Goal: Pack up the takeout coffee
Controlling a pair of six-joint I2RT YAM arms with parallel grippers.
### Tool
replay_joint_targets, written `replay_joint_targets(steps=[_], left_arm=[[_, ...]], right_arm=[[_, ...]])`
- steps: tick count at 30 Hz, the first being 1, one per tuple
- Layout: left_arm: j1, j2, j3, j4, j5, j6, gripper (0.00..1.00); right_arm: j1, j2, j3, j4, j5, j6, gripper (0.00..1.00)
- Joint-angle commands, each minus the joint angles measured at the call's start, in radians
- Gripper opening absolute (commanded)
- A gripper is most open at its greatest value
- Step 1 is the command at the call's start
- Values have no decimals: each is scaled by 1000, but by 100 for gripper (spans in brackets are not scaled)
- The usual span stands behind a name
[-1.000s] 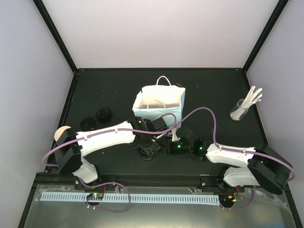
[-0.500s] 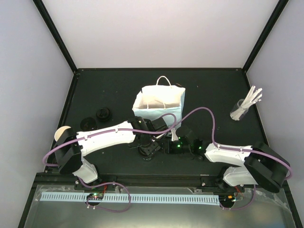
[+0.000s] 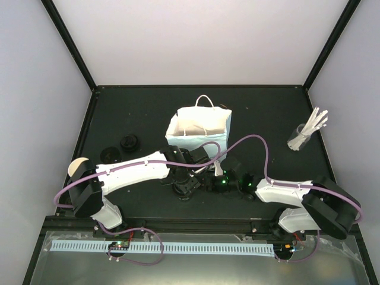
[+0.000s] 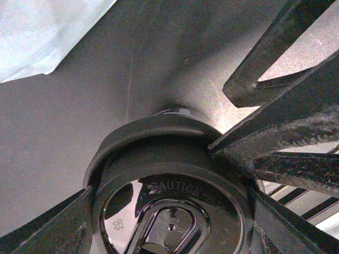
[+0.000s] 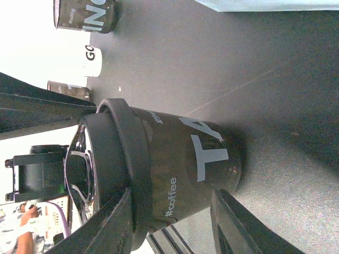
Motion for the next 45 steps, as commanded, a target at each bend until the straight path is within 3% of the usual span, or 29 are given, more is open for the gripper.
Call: replay_joint_targets(steps=[1,9,31,45], left_arm=[[-14,222,-157,206,223,-13,75],[-15,207,-142,186,206,-21,75],[-32,114,-73,73,126,-13,74],[-45,70,-18,17,94,-23,75]], right_arm=[[24,88,-59,-129,-20,3,42],[24,-76,-23,-328,140,-140,43],[24,-445,-62,-358,227,-175,43],[24,-437,-57,-354,218,-184,43]])
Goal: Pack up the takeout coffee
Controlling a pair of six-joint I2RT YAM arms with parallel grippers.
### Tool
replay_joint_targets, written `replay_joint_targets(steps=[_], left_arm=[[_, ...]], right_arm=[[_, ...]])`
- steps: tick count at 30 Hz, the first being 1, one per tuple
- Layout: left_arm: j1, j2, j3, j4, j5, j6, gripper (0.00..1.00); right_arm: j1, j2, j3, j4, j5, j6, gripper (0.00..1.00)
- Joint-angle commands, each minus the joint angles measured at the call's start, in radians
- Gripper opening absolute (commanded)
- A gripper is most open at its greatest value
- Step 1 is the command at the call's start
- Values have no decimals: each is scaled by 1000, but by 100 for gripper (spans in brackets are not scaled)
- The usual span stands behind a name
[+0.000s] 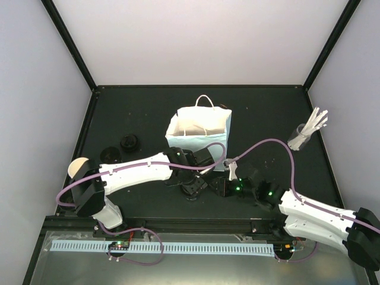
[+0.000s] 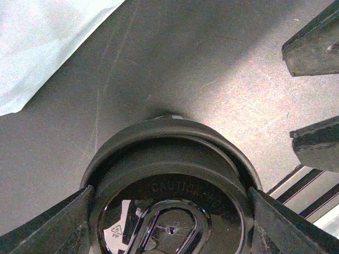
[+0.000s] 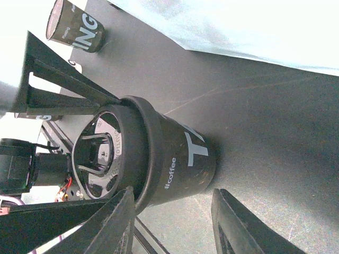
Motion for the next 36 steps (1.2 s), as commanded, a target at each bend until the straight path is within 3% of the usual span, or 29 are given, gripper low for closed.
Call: replay_joint_targets(steps=[1,14,23,36], left_arm=[[-20,67,-44,-70,65,-10,75],[-54,5,-82,-45,72,92,75],[-61,-4,-102,-23,89,143,75],[-65,-2,-124,5,90,150,75]], right_arm=[[3,15,-1,18,-8,-12,43],[-30,68,-57,241,-127,120,42],[-46,145,-29,246,-140,128,39],[-48,257,-35,384,-191,169,36]])
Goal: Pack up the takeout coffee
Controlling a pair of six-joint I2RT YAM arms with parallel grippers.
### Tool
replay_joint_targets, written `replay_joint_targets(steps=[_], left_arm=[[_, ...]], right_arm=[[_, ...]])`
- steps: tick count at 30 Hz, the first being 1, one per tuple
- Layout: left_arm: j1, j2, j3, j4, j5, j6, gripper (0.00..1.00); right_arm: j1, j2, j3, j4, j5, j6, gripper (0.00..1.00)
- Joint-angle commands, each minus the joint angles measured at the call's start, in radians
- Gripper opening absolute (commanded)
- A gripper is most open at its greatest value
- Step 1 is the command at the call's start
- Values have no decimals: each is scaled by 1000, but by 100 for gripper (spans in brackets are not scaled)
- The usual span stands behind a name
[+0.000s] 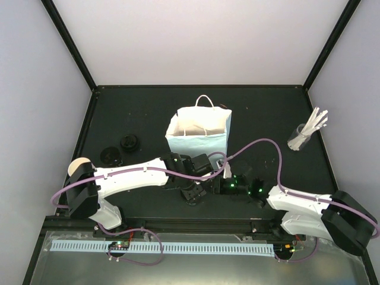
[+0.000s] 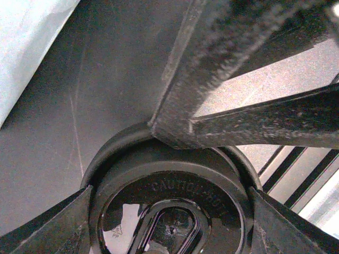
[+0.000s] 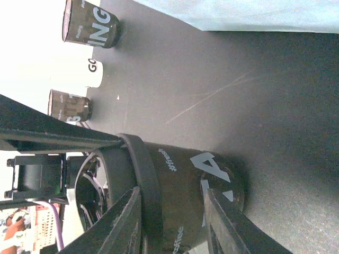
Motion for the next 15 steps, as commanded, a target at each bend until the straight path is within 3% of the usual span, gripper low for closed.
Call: replay_joint_targets(steps=[1,15], left_arm=[[-16,54,-65,-30,68,16,75],[-24,66,-80,2,63,21,75]], right_arm=[[-5,39,12,80,-26,32,36],[-32,206,-7,157,-79,82,32]])
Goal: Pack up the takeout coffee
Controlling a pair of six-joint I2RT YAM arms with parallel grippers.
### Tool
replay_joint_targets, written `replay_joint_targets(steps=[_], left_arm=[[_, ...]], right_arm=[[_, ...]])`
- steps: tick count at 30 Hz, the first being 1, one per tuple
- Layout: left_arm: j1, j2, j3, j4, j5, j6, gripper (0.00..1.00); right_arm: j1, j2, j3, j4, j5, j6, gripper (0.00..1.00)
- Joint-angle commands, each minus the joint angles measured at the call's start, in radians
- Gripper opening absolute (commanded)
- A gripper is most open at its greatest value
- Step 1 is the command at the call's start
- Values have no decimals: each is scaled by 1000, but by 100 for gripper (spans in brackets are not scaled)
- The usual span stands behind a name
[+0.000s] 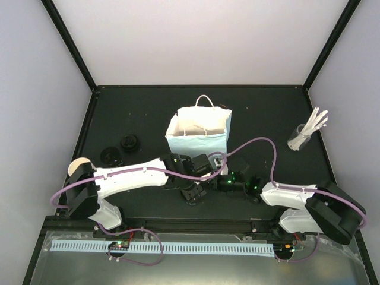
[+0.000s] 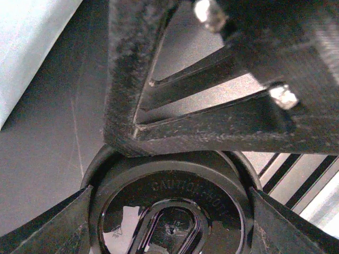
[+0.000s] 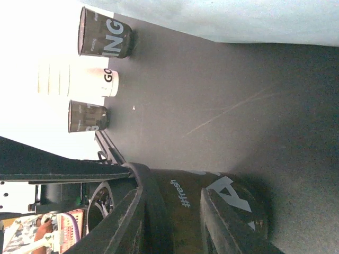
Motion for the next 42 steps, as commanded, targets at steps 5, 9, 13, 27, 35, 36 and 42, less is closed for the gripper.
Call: replay_joint_targets(steps=[5,9,13,27,35,36,42], left_arm=[[-23,76,-87,6,66,15,75],[-23,95,-94,22,66,16,75],[-23,109,-95,32,71,16,74],[-24,117,-106,45,79,7,74],[-24,114,-111,40,72,-5,74],[-23,114,-111,38,70,-8,74],[-23,114,-96,18,59,-45,75]], right_arm=[[5,113,-88,20,-23,17,31],[15,215,-143,112,-38,33,30],[39,343,-180,259,-59,71,28],[46,242,-129,51,5,-22,21],[43,128,-67,-79,14,-56,21],[43,128,-66,-78,11,-53,21],[3,43,-107,-16,-25,-35,22]])
